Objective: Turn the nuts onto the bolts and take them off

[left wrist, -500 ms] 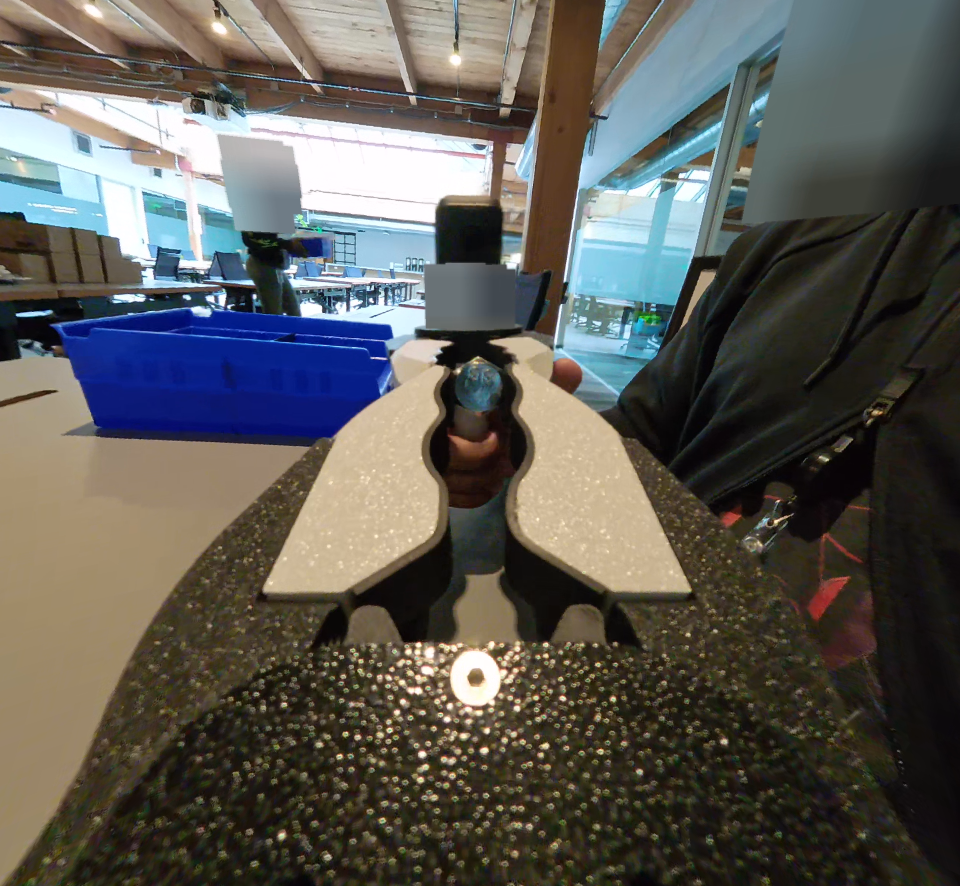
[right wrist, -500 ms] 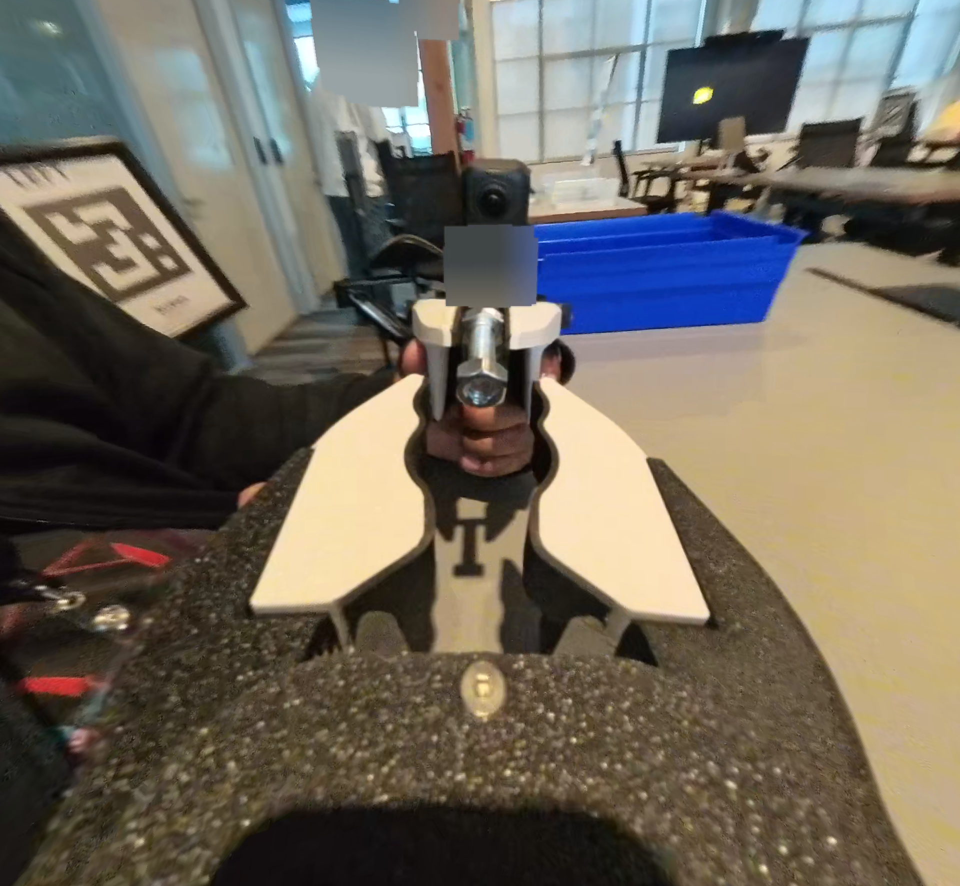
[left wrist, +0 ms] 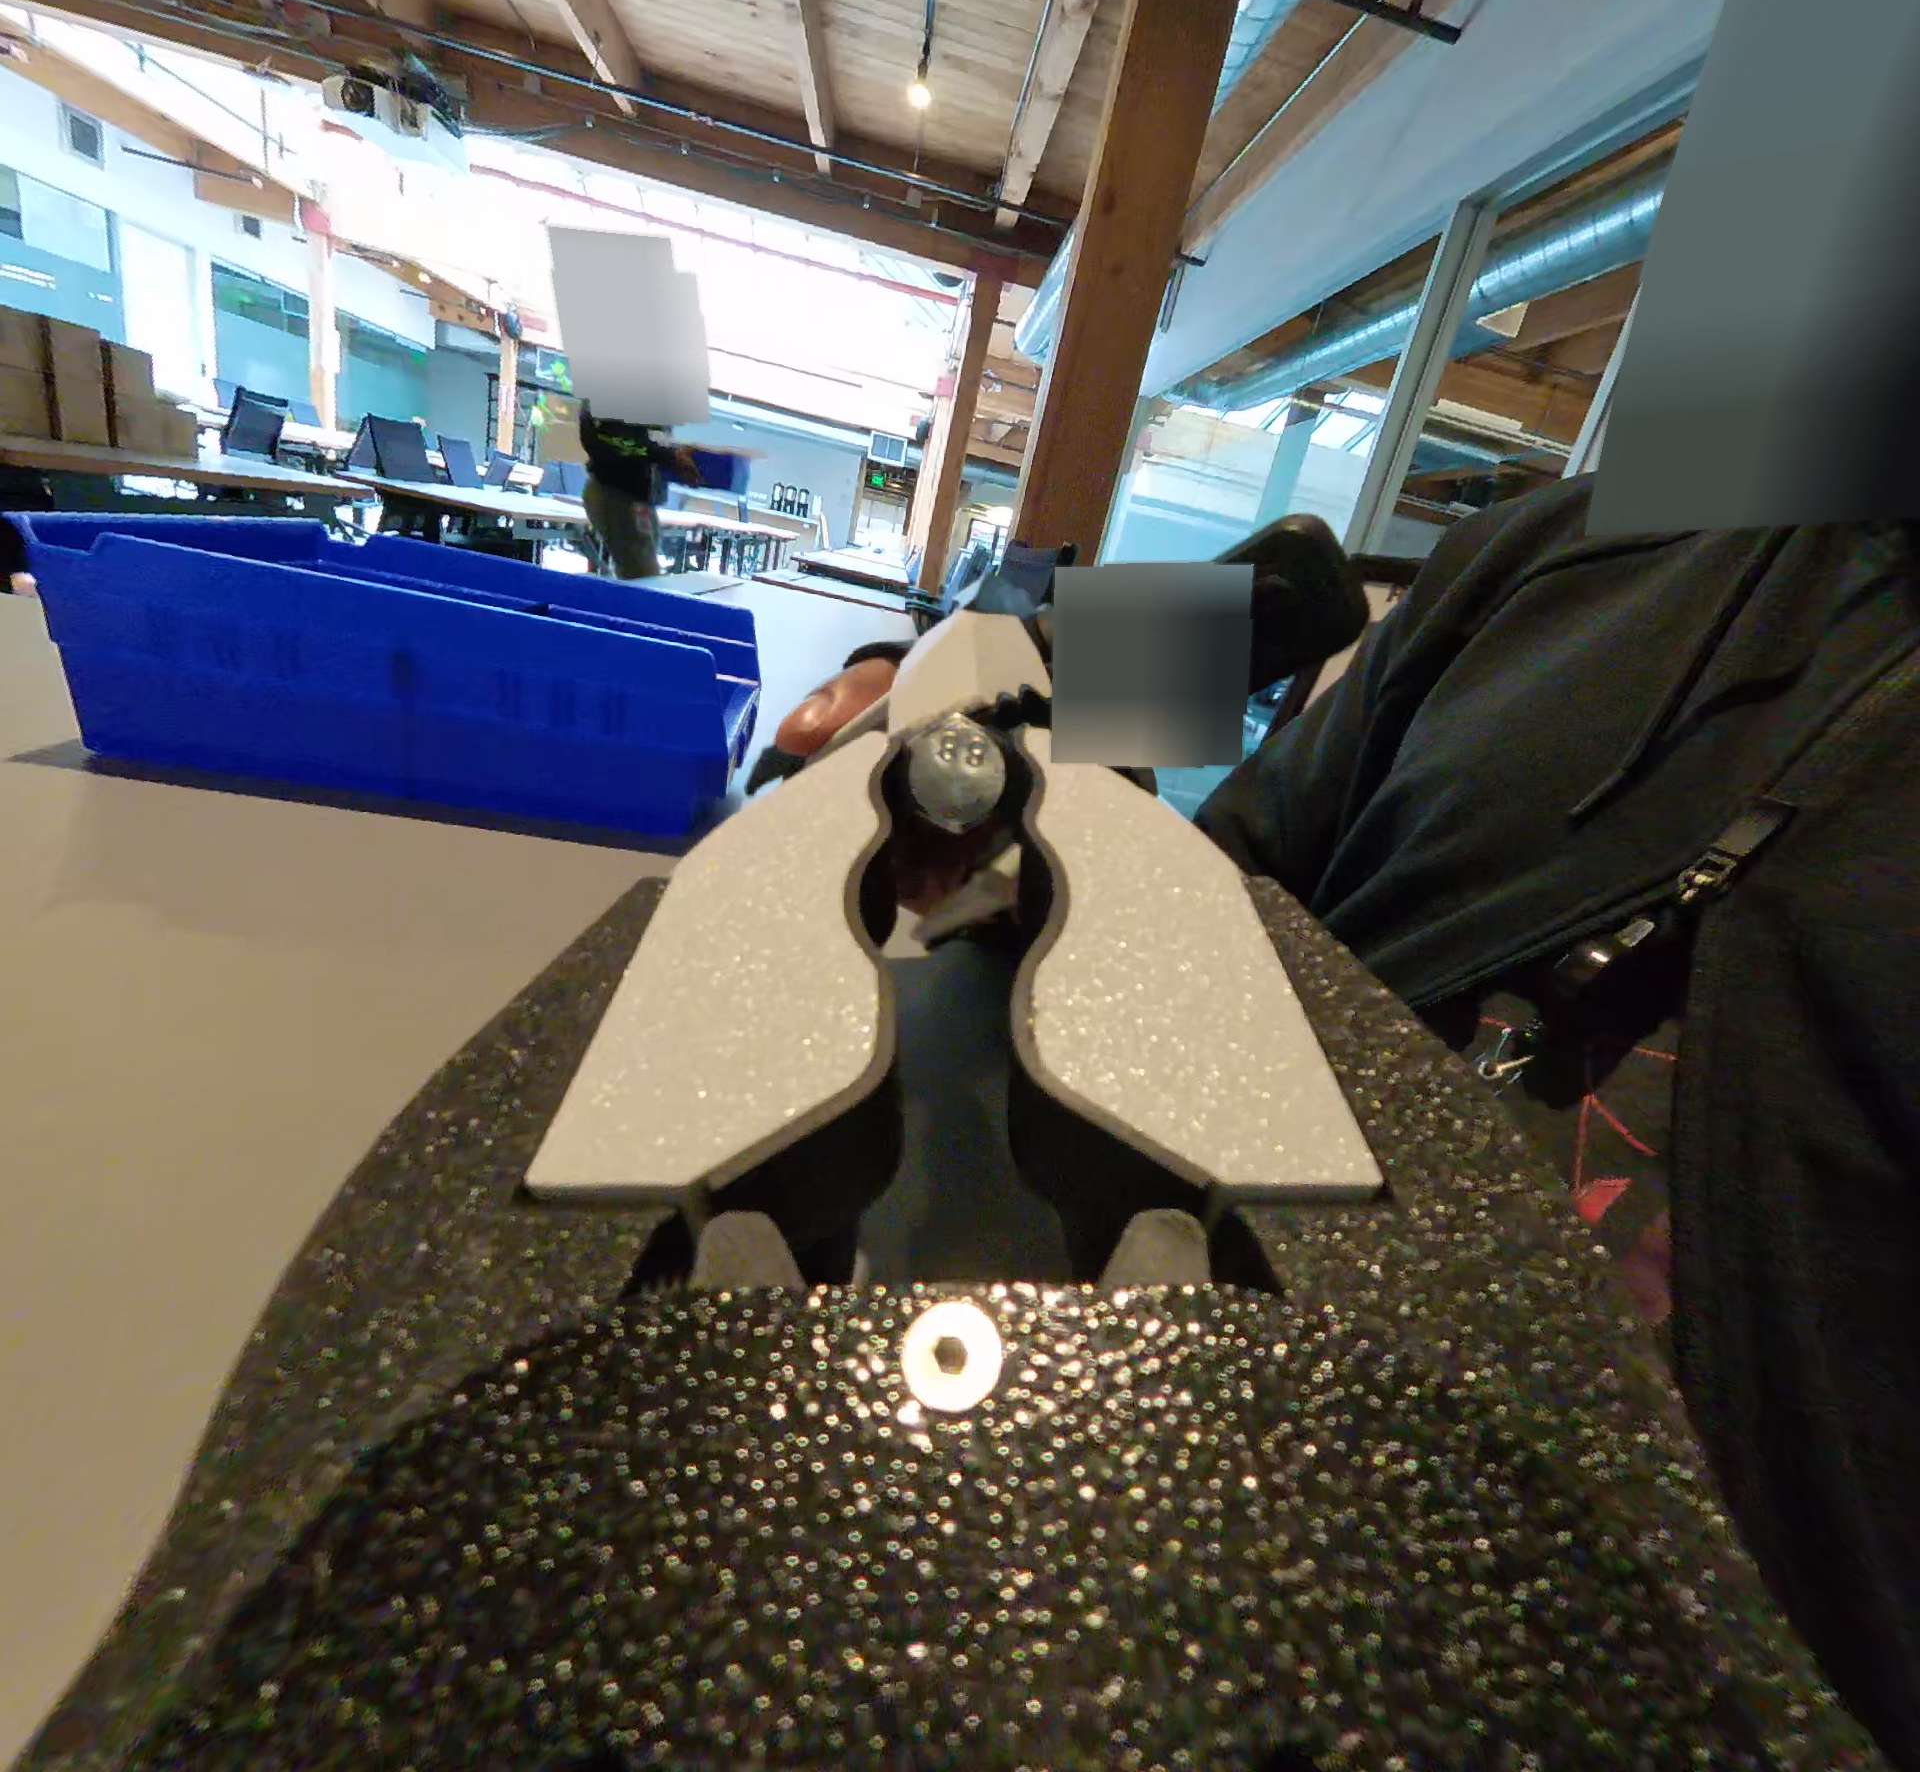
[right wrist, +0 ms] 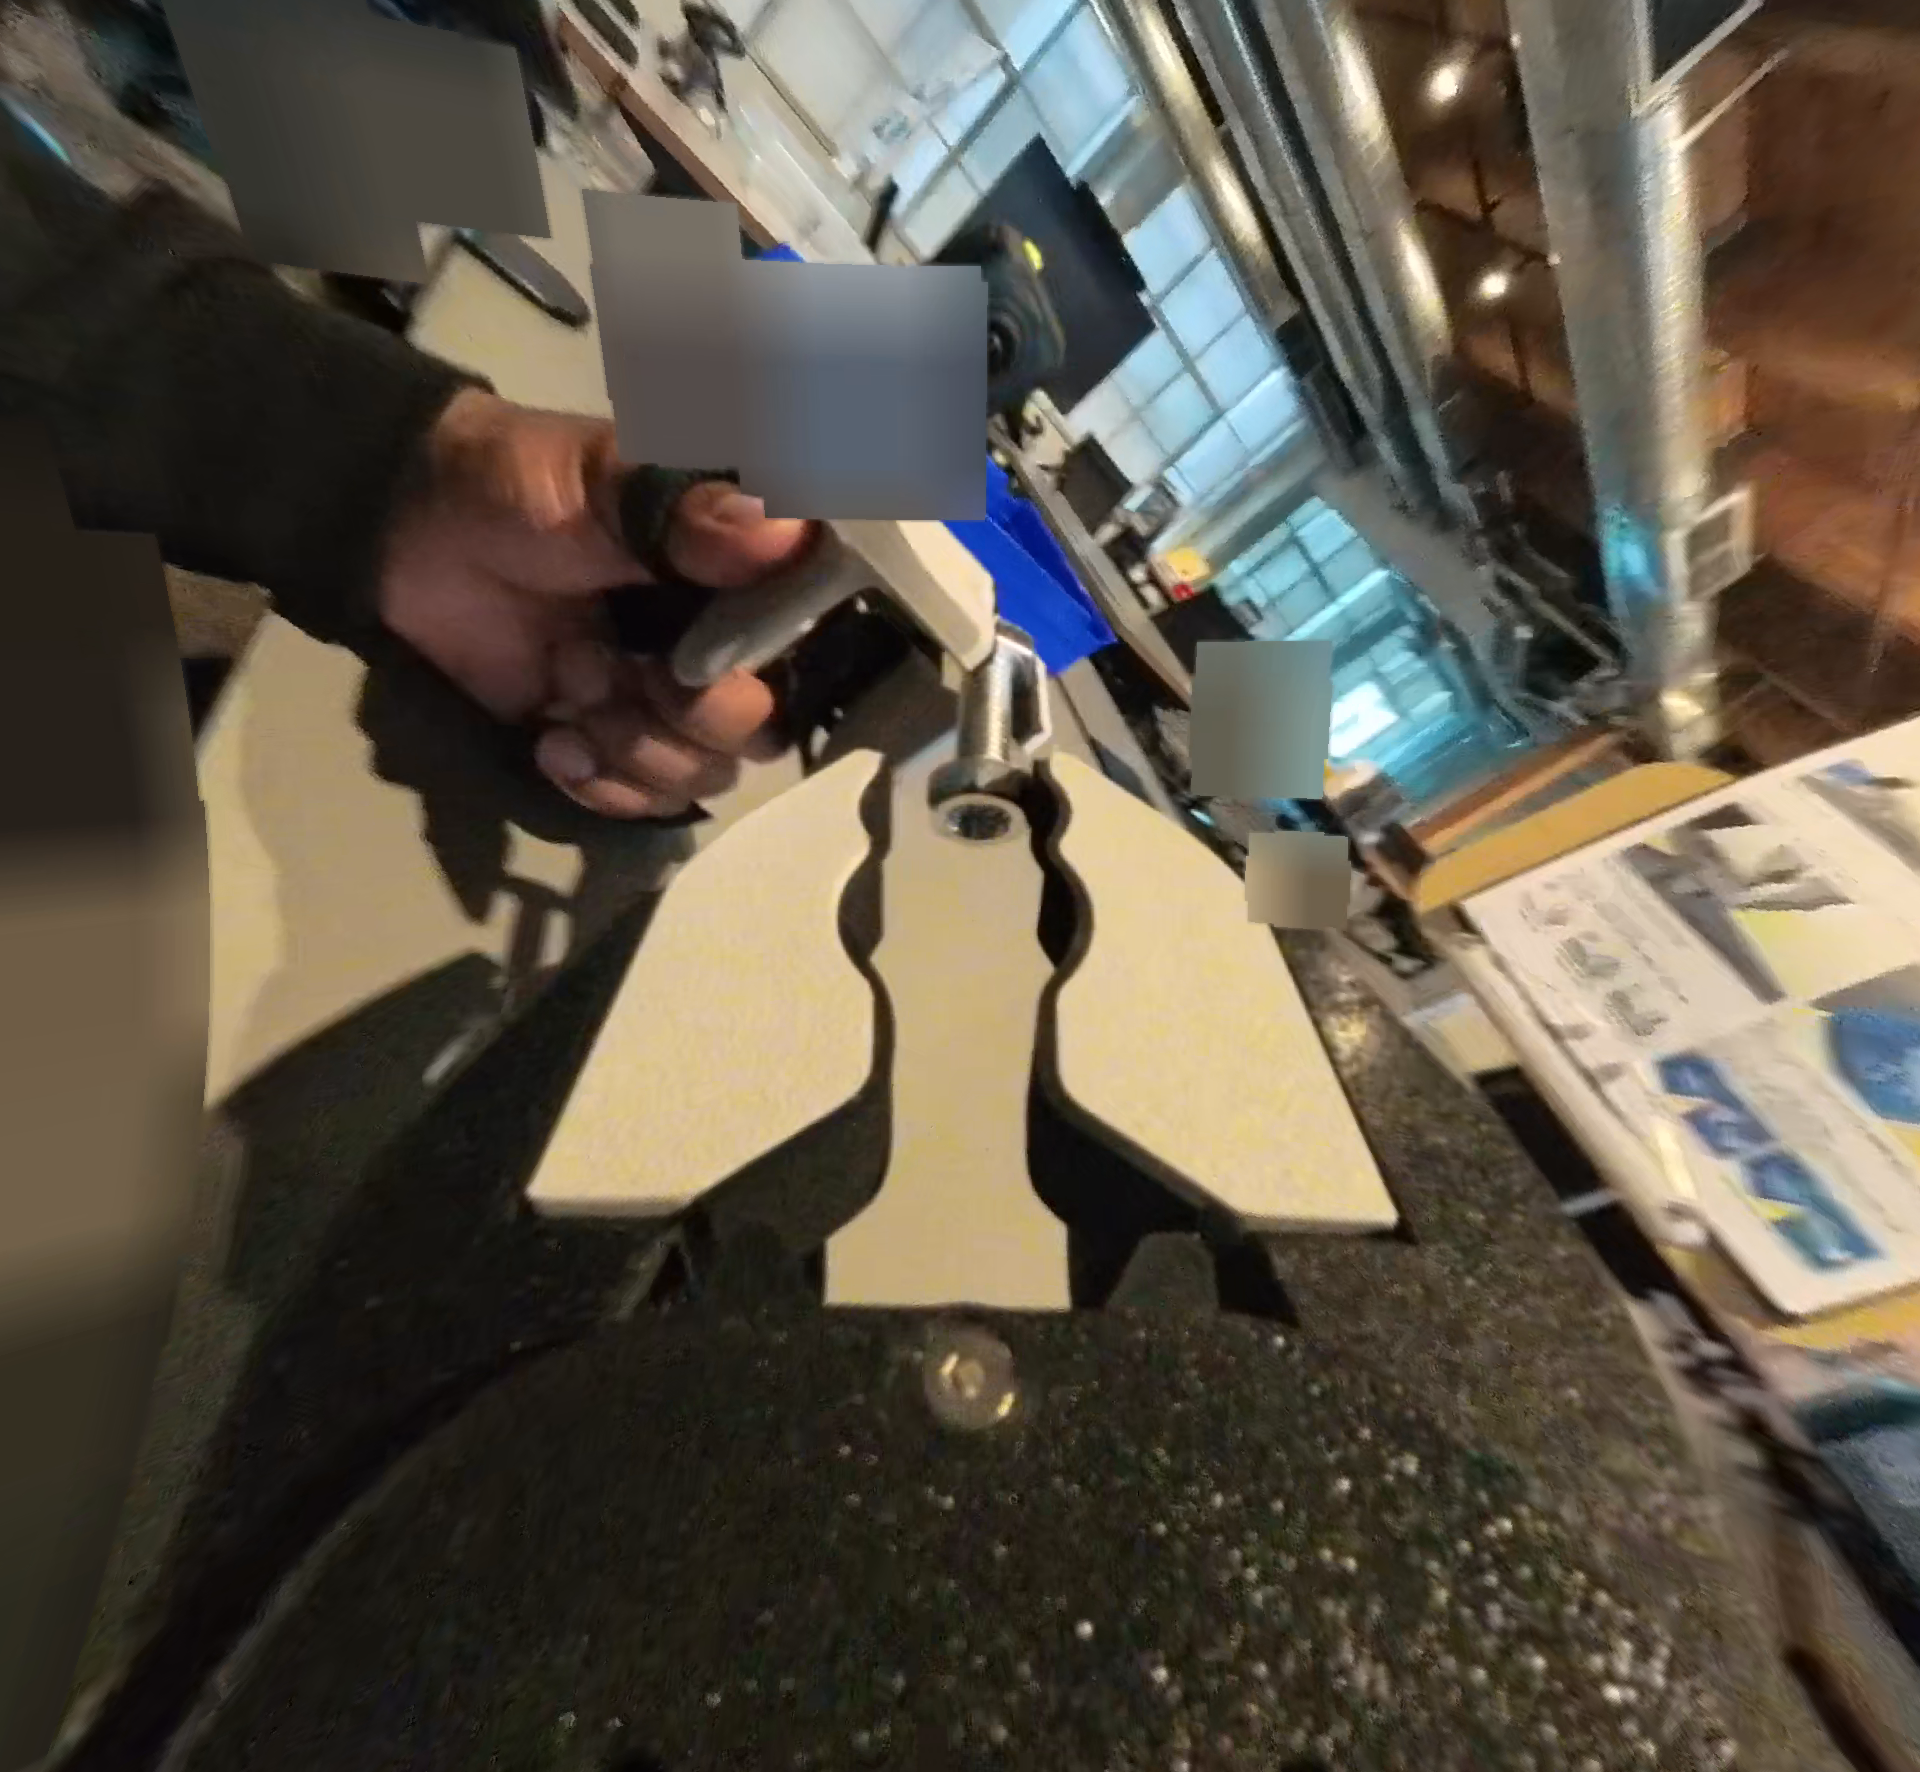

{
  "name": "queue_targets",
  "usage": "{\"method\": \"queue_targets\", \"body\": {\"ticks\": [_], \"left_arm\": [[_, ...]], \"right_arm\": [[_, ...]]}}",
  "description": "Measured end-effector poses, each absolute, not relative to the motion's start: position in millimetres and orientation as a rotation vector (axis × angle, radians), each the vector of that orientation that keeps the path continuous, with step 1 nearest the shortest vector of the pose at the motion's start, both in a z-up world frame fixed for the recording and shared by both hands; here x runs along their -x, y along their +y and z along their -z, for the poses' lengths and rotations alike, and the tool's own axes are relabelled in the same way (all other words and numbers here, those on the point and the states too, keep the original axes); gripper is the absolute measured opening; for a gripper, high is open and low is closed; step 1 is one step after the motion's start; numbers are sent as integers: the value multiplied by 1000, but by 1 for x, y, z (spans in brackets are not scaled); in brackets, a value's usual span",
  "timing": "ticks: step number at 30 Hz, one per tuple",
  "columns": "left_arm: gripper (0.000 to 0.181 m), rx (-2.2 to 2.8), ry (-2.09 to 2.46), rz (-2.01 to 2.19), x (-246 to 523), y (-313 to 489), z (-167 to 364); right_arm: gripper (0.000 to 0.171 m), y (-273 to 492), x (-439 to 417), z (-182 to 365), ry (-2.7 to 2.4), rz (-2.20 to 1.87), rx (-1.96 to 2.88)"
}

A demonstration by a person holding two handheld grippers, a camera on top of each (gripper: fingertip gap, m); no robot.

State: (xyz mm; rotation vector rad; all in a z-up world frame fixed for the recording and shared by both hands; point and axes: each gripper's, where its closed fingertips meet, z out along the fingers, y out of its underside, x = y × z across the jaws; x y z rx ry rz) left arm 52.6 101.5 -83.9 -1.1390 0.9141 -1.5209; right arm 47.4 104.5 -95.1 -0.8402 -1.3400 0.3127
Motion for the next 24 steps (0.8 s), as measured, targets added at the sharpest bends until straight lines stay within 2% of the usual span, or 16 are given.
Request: {"method": "queue_targets", "body": {"ticks": [3, 10, 12, 13, 14, 17, 22, 23, 24], "left_arm": [[17, 1120, 898, 1518, -50, 102, 81], [17, 1076, 942, 1467, -52, 96, 78], [17, 1081, 958, 1460, -54, 95, 79], [17, 1089, 964, 1461, -55, 94, 80], [18, 1099, 961, 1459, -55, 96, 81], [18, 1129, 938, 1472, -55, 100, 83], [18, 1155, 900, 1522, -52, 105, 85], [17, 1146, 901, 1529, -52, 103, 84], [17, 1137, 900, 1532, -51, 103, 83]], "right_arm": [[38, 99, -48, 87, -1291, -554, 910], [38, 95, -52, 82, -1208, -1174, 1151], [28, 94, -51, 85, -1217, -1216, 1180], [19, 95, -50, 87, -1226, -1198, 1186], [18, 96, -50, 89, -1241, -1159, 1183], [18, 101, -49, 93, -1287, -888, 1101], [18, 109, -48, 95, -1332, -142, 769], [19, 108, -48, 94, -1325, -107, 743], [27, 105, -47, 91, -1315, -137, 739]]}}
